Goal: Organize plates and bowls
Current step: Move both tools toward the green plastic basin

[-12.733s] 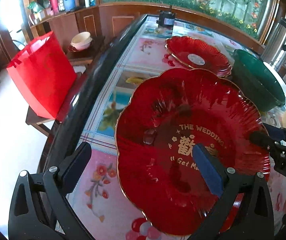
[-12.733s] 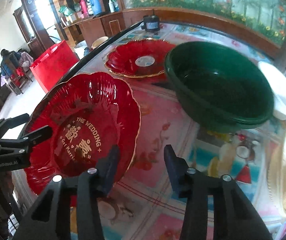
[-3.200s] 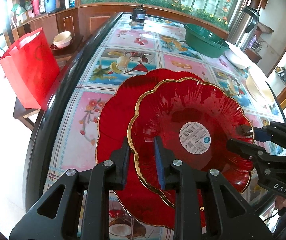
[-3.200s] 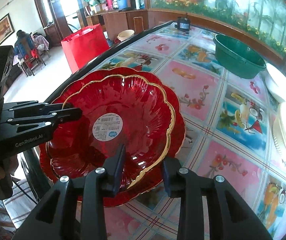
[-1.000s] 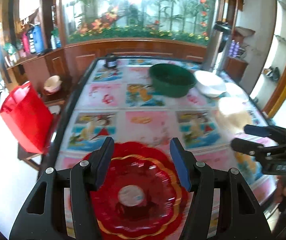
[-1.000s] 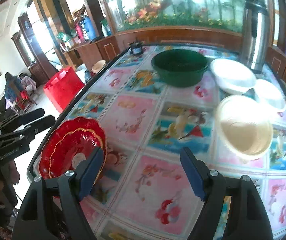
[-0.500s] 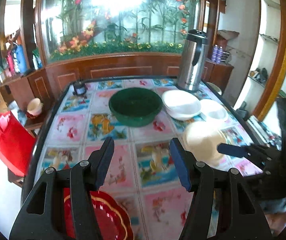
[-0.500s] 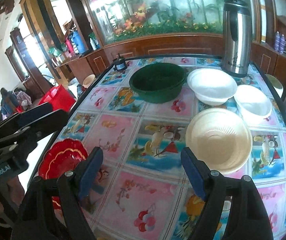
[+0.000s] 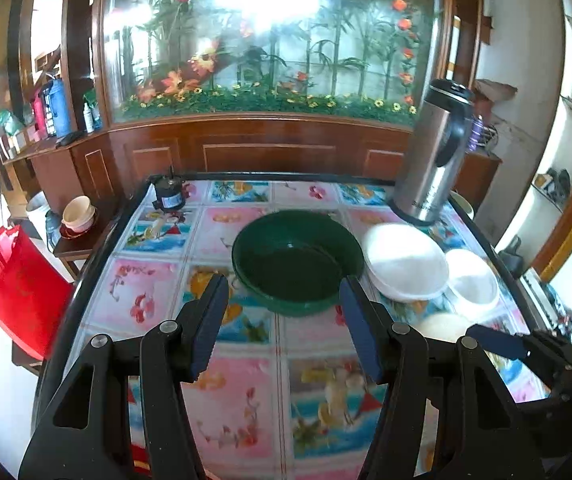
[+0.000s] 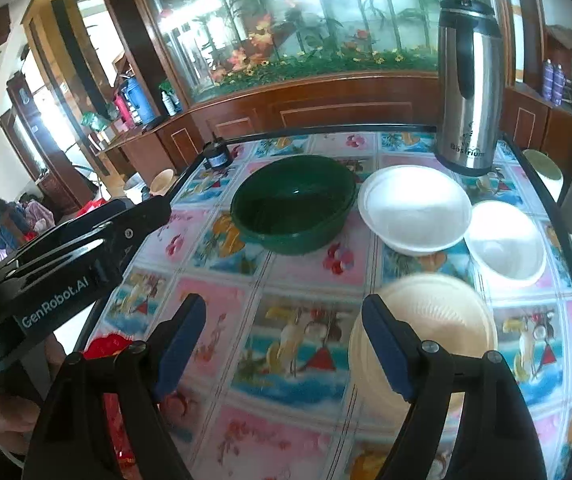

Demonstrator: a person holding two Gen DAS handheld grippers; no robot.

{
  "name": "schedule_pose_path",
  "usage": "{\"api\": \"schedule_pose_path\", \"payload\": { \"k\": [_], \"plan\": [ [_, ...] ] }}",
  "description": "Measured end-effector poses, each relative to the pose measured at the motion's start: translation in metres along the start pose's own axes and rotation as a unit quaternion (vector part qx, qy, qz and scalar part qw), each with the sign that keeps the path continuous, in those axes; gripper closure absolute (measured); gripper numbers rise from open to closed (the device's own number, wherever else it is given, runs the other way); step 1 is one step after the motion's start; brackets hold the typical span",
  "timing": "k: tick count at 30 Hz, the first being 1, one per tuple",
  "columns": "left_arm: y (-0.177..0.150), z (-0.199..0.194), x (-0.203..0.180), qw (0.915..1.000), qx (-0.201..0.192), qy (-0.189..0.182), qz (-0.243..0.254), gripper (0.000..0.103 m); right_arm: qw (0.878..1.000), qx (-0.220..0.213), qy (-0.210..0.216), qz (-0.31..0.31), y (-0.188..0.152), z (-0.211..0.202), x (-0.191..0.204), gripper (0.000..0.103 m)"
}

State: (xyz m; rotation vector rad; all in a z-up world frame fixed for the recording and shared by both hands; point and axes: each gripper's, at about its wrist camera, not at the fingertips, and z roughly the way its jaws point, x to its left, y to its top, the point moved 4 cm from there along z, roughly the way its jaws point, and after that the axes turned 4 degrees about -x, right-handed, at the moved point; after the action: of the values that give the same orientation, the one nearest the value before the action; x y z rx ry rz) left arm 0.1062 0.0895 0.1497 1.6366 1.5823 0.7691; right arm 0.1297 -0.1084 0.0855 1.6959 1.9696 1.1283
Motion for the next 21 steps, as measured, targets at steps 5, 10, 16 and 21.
{"api": "schedule_pose_path", "payload": {
  "k": [5, 10, 16, 21],
  "plan": [
    [0.009, 0.034, 0.013, 0.9997, 0.009, 0.022, -0.003, 0.045, 0.999, 0.016, 0.020, 0.035, 0.019, 0.029, -0.011, 0.022],
    [0.002, 0.081, 0.032, 0.9979, 0.051, 0.035, -0.021, 0.045, 0.997, 0.037, 0.036, 0.063, 0.030, 0.057, -0.018, 0.022],
    [-0.008, 0.125, 0.049, 0.9931, 0.097, 0.036, -0.056, 0.045, 0.993, 0.062, 0.040, 0.092, 0.034, 0.088, -0.028, 0.022],
    [-0.005, 0.144, 0.054, 0.9930, 0.096, 0.048, -0.050, 0.045, 0.990, 0.075, 0.061, 0.100, 0.035, 0.102, -0.025, 0.022]
  ]
}}
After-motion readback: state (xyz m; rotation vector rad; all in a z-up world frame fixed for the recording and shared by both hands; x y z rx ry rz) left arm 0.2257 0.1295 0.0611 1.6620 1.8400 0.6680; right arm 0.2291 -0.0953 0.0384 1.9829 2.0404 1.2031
